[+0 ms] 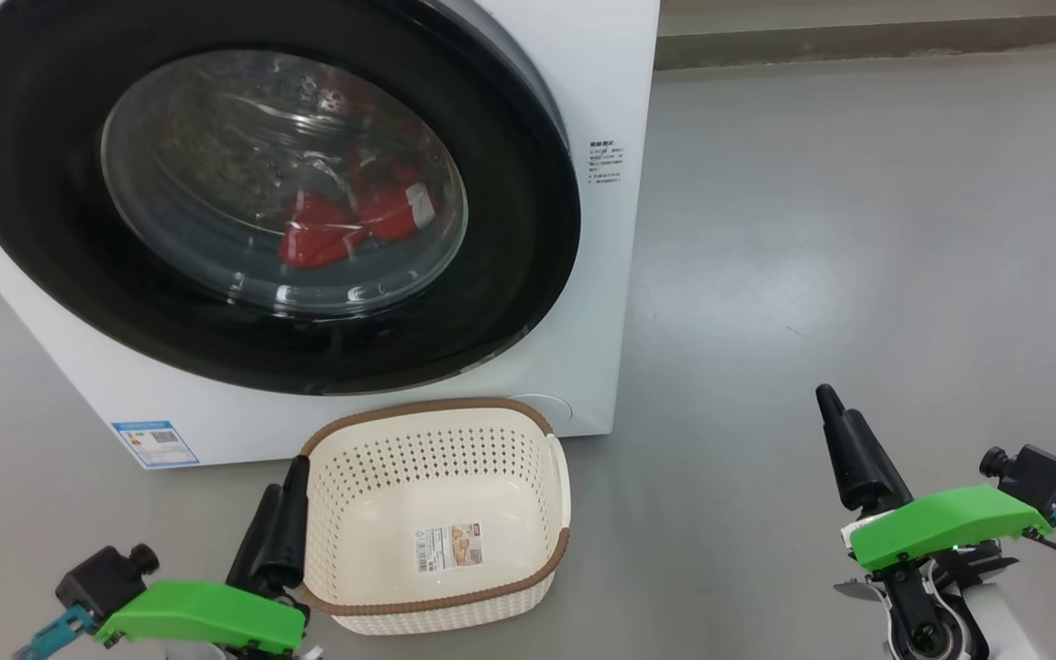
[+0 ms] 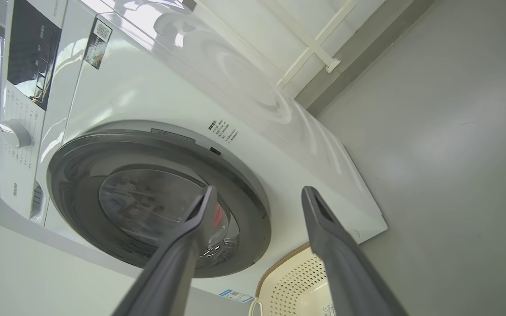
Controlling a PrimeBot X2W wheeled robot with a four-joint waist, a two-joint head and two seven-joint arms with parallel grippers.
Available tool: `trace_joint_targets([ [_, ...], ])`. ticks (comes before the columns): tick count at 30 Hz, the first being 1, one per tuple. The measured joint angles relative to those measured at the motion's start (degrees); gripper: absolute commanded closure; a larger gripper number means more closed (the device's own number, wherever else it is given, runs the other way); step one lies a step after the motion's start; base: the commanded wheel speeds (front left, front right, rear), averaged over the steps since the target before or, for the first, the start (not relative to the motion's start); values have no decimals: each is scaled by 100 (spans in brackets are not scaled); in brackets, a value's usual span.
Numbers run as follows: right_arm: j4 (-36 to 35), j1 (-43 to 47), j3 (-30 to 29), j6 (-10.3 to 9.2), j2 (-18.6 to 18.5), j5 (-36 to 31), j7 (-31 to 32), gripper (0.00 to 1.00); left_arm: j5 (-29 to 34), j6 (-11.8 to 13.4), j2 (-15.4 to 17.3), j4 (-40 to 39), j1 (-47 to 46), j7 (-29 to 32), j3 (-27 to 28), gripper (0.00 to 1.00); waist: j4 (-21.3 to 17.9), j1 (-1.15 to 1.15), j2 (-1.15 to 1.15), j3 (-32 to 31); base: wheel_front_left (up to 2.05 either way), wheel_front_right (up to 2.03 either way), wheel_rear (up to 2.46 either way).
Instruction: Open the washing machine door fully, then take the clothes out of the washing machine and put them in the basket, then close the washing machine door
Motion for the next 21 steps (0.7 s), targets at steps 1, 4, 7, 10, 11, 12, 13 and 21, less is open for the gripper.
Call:
trace_joint_targets([
  [1, -2, -25, 0, 0, -1, -77, -15, 0, 131, 0, -1, 3, -20, -10, -3, 0, 1, 0, 0, -2, 0, 0, 0],
  [4, 16, -34, 7, 0, -1, -350, -62, 0, 371, 0, -3, 30, -65, -64, -2, 0, -3, 0, 0, -11, 0, 0, 0],
  [7, 48, -38, -1, 0, -1, -665, -109, 0, 641, 0, -8, 63, -68, -103, -8, 0, -3, 0, 0, -18, 0, 0, 0],
  [10, 79, -68, -12, 0, -1, -1015, -146, 0, 904, 0, -10, 80, -101, -160, -18, 0, -3, 0, 0, -22, 0, 0, 0],
  [11, 83, -90, -13, 0, -1, -1103, -160, 0, 971, 0, -11, 84, -131, -162, -20, 0, -3, 0, 0, -23, 0, 0, 0],
  [12, 85, -119, -15, 0, -1, -1188, -163, 0, 1049, 0, -11, 84, -169, -166, -25, 0, -4, 0, 0, -22, 0, 0, 0],
  [13, 86, -153, -15, 0, -1, -1312, -187, 0, 1159, 0, -11, 81, -205, -207, -31, 0, -6, 0, 0, -21, 0, 0, 0],
  [21, 116, -177, 15, 0, -2, -1831, -318, 0, 1713, 0, -13, 64, -315, -320, -57, 0, -28, 0, 0, -9, 0, 0, 0],
])
